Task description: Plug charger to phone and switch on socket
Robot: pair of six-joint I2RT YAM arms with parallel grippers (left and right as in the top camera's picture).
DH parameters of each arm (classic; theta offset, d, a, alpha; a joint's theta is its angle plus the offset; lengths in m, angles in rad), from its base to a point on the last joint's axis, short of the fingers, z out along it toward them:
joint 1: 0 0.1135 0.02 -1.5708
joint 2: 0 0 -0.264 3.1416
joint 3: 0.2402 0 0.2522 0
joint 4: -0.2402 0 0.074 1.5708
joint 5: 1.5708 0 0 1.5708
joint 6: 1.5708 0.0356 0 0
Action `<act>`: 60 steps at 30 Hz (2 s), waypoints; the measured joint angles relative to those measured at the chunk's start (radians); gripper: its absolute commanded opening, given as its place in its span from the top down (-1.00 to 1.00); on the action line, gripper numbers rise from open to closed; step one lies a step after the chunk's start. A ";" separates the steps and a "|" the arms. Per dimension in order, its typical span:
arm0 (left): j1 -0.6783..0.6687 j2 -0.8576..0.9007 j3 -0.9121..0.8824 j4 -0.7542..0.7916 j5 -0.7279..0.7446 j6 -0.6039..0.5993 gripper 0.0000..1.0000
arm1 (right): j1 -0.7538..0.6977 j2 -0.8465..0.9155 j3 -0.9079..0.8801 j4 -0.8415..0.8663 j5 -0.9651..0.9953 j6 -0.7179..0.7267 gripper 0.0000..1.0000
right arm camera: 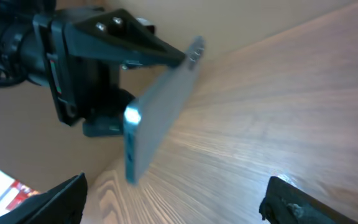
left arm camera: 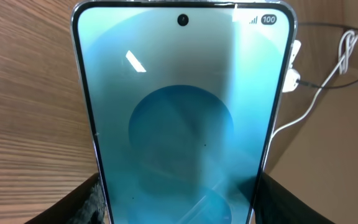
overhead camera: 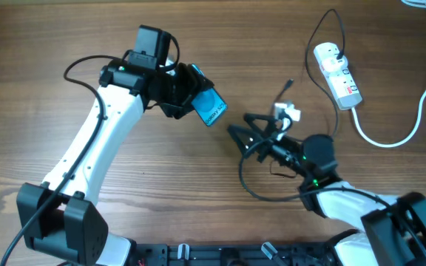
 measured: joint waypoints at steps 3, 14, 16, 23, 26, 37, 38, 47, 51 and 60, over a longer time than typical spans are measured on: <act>-0.019 0.000 0.000 0.000 -0.008 -0.006 0.12 | 0.020 0.010 0.054 -0.006 0.018 0.005 -0.72; -0.068 0.000 0.000 0.047 -0.019 -0.051 0.13 | 0.126 0.010 0.113 -0.093 0.188 -0.014 -0.55; -0.074 0.000 0.000 0.051 -0.018 -0.057 0.13 | 0.146 0.010 0.113 -0.096 0.228 -0.018 -0.53; -0.092 0.000 0.000 0.052 -0.018 -0.074 0.14 | 0.153 0.010 0.114 -0.098 0.296 -0.024 -0.30; -0.109 0.000 0.000 0.054 -0.018 -0.082 0.14 | 0.153 0.010 0.114 -0.098 0.306 -0.023 -0.23; -0.159 0.000 0.000 0.050 -0.025 -0.098 0.14 | 0.153 0.010 0.114 -0.094 0.320 -0.026 0.20; -0.159 0.000 0.000 0.048 -0.026 -0.098 0.14 | 0.153 0.010 0.114 -0.094 0.322 -0.025 0.26; -0.159 -0.005 0.000 0.048 -0.031 -0.098 0.13 | 0.153 0.010 0.114 -0.104 0.342 -0.014 0.69; -0.159 -0.014 0.000 0.048 -0.033 -0.098 0.12 | 0.148 0.014 0.114 -0.107 0.352 0.008 0.89; -0.169 -0.022 0.002 0.040 -0.014 -0.102 -0.21 | 0.151 0.027 0.113 -0.088 0.337 0.032 0.91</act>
